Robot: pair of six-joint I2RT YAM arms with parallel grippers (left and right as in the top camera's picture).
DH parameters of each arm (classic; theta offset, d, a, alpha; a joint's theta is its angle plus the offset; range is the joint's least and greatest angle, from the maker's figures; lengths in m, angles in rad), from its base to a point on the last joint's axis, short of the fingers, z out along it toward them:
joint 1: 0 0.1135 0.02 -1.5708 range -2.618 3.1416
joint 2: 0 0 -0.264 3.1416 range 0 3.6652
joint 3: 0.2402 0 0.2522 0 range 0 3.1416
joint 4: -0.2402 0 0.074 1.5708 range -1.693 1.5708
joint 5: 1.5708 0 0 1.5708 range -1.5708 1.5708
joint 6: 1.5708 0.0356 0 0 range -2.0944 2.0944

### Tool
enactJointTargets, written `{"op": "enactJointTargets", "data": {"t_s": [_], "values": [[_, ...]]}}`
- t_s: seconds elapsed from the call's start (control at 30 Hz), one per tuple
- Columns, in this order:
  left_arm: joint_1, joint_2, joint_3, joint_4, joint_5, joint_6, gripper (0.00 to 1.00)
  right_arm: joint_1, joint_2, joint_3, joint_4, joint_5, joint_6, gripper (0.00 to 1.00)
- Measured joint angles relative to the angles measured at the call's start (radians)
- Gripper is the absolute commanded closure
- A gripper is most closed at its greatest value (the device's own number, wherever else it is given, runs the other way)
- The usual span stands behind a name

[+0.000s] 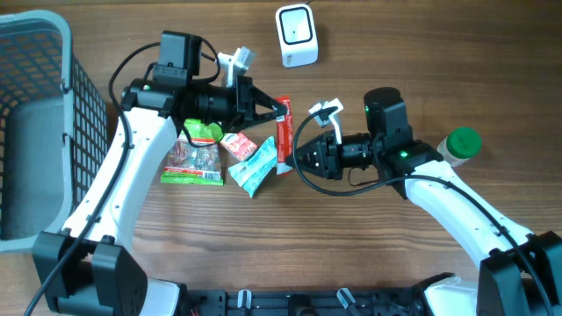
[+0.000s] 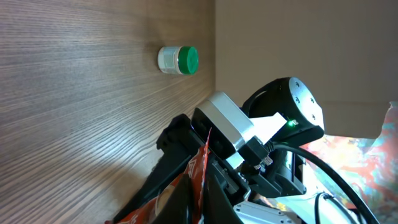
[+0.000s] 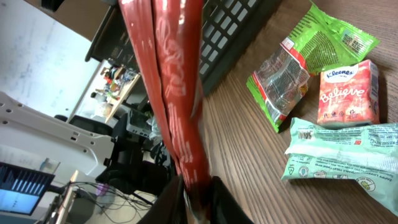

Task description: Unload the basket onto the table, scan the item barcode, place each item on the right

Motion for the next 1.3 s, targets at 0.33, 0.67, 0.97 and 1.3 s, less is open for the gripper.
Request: {"op": "enactJointTargets", "data": {"t_s": [0.33,0.67,0.97,1.3], "values": [[0.007,0.0,0.0,0.0,0.004,-0.004,0.96,0.0,0.0,-0.001,0.047,-0.028,0.0,0.82],[0.007,0.0,0.0,0.001,0.004,-0.008,0.96,0.0,0.0,-0.001,0.047,-0.031,0.0,0.78],[0.007,0.0,0.0,0.001,0.005,-0.008,0.96,0.0,0.0,-0.001,0.054,-0.043,0.0,0.82],[0.007,0.0,0.0,0.001,0.004,-0.008,0.96,0.0,0.0,-0.001,0.054,-0.056,0.002,0.96]]}}
